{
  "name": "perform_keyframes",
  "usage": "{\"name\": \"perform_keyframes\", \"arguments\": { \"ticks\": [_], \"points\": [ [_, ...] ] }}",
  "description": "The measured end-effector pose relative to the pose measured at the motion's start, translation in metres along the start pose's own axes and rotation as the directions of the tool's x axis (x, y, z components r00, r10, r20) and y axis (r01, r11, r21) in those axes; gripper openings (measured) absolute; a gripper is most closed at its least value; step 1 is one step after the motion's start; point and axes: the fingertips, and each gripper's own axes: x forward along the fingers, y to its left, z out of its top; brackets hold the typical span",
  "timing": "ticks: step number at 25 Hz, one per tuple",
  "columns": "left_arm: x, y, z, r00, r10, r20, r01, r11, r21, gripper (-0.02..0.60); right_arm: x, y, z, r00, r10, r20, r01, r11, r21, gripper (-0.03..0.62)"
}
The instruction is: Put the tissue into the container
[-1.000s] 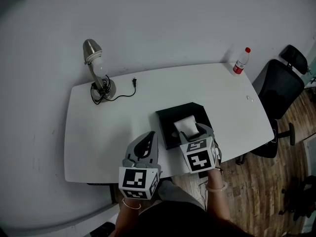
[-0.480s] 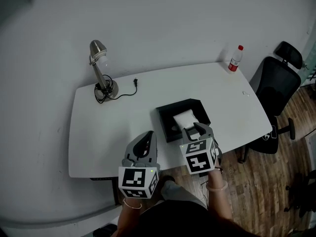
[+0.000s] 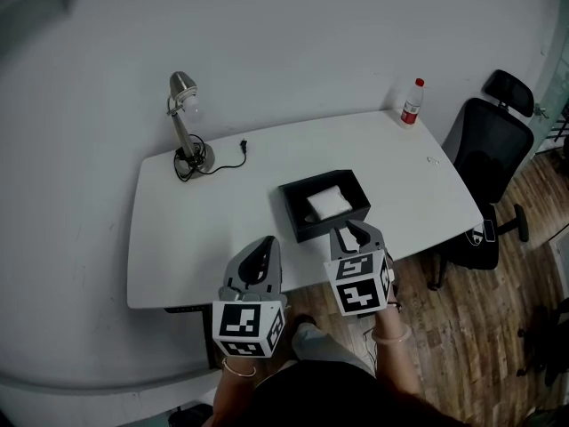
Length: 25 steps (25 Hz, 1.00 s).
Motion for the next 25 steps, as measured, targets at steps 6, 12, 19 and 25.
{"name": "perform_keyframes", "arguments": {
  "ticks": [6,12,19,25],
  "points": [
    [-0.023,-0.013,0.001,1.000,0.004,0.011,-0.004,1.000,0.009,0.028,-0.028,0.006,-0.002,0.998,-0.009,0.055,0.006,0.999,0.040,0.080],
    [-0.049,-0.029,0.004,1.000,0.004,0.025,-0.004,1.000,0.018,0.028,-0.057,0.014,-0.008,0.996,-0.010,0.093,0.002,0.997,0.081,0.064],
    [-0.081,-0.042,0.003,0.999,0.007,0.036,-0.008,1.000,0.022,0.028,-0.094,0.025,-0.010,0.990,-0.008,0.144,-0.010,0.992,0.123,0.040],
    [-0.104,-0.055,0.003,0.999,-0.003,0.048,0.002,1.000,0.019,0.028,-0.125,0.035,-0.018,0.987,-0.009,0.160,-0.010,0.993,0.116,0.023]
  ]
}}
